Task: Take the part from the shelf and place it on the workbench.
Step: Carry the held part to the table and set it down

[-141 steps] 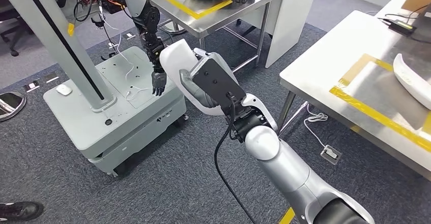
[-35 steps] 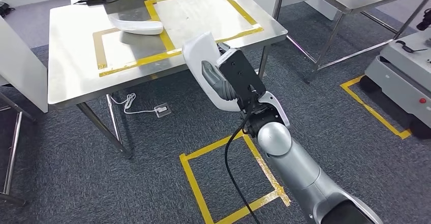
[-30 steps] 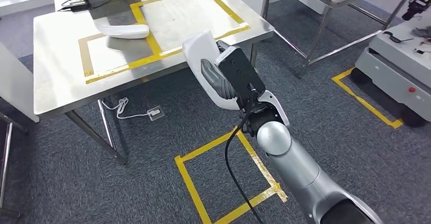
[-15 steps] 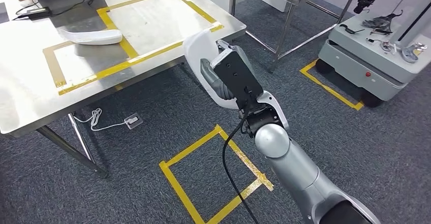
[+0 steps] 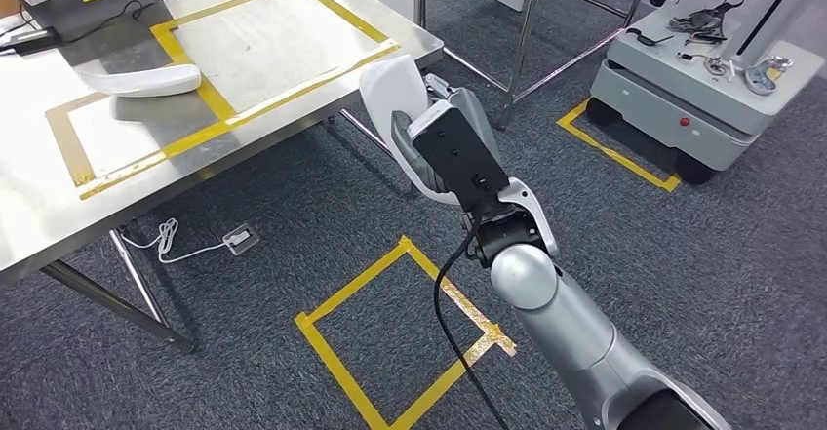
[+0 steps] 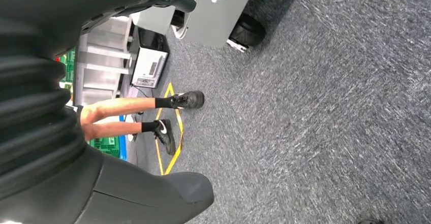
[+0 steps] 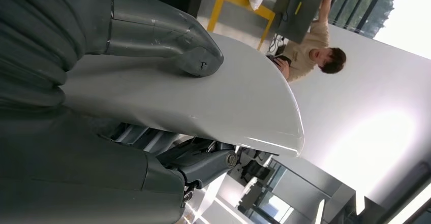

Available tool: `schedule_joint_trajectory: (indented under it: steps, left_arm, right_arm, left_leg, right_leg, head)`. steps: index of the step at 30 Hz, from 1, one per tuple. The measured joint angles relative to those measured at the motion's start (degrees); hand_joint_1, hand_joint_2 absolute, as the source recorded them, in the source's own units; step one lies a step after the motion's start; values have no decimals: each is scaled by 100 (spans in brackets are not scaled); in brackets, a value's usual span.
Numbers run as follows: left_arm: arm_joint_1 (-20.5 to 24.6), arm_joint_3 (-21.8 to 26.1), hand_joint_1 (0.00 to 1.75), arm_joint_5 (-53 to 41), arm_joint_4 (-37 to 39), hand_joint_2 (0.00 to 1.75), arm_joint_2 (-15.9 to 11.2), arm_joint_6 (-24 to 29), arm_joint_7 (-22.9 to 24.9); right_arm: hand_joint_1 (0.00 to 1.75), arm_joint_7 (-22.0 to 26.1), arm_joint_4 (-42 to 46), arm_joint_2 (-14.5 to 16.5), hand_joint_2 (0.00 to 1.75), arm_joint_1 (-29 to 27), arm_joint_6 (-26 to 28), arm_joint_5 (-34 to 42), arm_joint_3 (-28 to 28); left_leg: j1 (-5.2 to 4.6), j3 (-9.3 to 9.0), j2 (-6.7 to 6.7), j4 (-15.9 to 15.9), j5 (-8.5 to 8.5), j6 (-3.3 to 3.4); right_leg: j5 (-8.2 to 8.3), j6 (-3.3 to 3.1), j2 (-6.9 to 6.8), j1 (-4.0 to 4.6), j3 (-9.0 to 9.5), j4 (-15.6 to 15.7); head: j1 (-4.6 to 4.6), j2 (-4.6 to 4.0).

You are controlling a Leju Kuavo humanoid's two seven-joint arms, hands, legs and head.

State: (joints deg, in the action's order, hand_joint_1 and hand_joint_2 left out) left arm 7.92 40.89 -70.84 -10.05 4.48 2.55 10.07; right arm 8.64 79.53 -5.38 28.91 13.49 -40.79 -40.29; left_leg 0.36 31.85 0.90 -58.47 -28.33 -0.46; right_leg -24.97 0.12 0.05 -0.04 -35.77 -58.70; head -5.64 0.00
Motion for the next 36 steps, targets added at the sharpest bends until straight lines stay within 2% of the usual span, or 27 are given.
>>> schedule_joint_trajectory:
  steps: [11, 29, 36]
  left_arm:
    - [38, 0, 0, -17, -1, 175, 7, -28, 33]
    - [49, 0, 0, -19, -1, 175, 7, -28, 31]
    - [49, 2, 0, -19, -2, 175, 7, -21, 11]
  right_arm:
    - [175, 36, 68, -37, 175, -100, 43, -179, 36]
    - [175, 97, 98, -37, 175, -128, 50, -254, 114]
    - [175, 101, 101, -35, 175, -131, 49, -287, 116]
  left_leg:
    - [0, -9, 0, 24, 22, -36]
    - [-14, -7, -1, 18, 21, -34]
    - [-35, 8, -3, -12, 10, -15]
  right_leg:
    - [5, -33, 5, 2, -2, -6]
    - [8, -29, 5, -5, 0, -5]
    - [23, -5, 1, -37, 1, 1]
  head:
    - [-2, 0]
    - [-2, 0]
    - [0, 0]
